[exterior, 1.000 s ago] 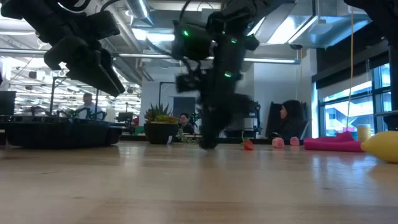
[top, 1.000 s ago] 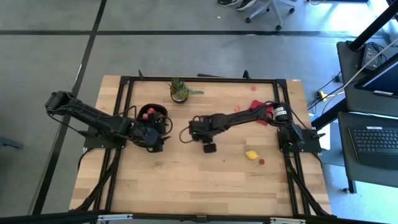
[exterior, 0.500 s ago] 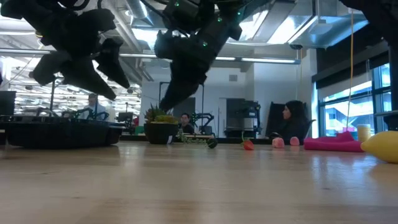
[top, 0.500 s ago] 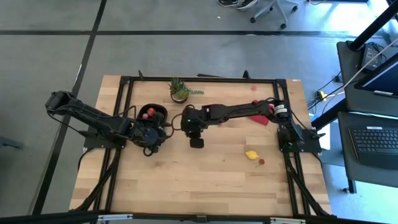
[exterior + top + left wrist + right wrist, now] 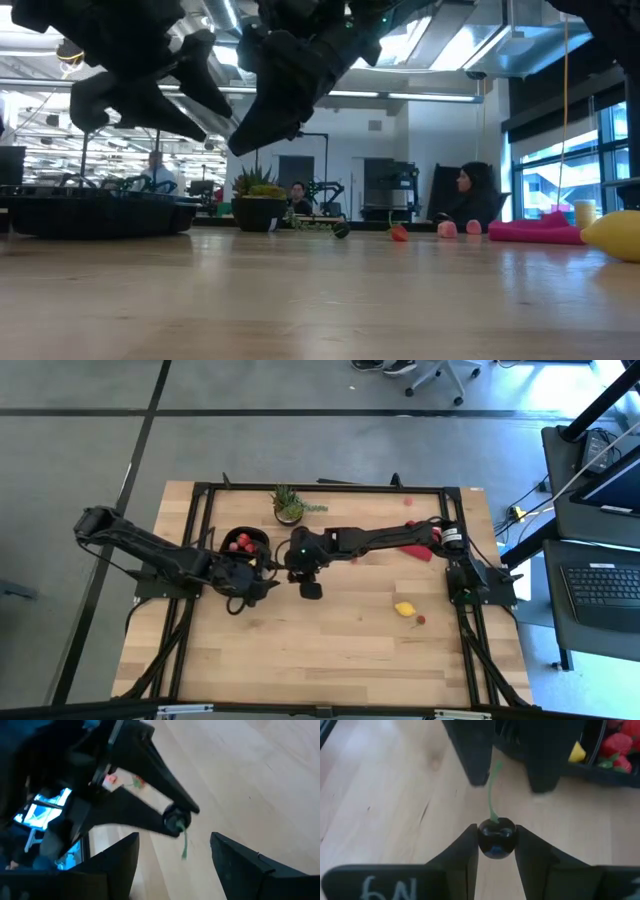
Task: Pick and placing Produce into tupperware
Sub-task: Put the black cherry into the black container
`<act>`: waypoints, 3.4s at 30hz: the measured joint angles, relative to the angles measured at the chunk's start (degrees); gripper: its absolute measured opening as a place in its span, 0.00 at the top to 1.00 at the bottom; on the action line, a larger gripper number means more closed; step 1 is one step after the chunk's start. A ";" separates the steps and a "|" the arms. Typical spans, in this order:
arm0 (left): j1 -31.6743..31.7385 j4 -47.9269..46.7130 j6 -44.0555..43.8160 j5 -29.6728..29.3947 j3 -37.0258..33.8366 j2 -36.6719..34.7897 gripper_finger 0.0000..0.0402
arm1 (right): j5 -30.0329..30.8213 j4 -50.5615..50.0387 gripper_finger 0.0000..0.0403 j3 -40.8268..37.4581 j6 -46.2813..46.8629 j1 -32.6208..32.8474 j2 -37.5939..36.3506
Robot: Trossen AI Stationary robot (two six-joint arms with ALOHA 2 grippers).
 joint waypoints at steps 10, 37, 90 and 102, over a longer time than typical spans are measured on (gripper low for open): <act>-0.14 7.19 4.79 -1.55 0.02 6.56 0.43 | -2.96 1.80 0.74 0.00 0.09 -0.10 -0.09; -0.79 11.49 8.98 -4.27 -0.04 8.14 0.74 | -4.66 3.39 0.74 0.13 -0.26 0.00 -0.32; -4.43 10.12 16.54 -12.98 0.04 8.08 0.77 | -6.28 0.38 0.36 0.66 1.65 0.66 -0.13; -4.92 -11.77 -12.88 -18.31 0.04 7.57 0.77 | 6.13 -14.55 0.31 0.59 1.64 0.39 -0.17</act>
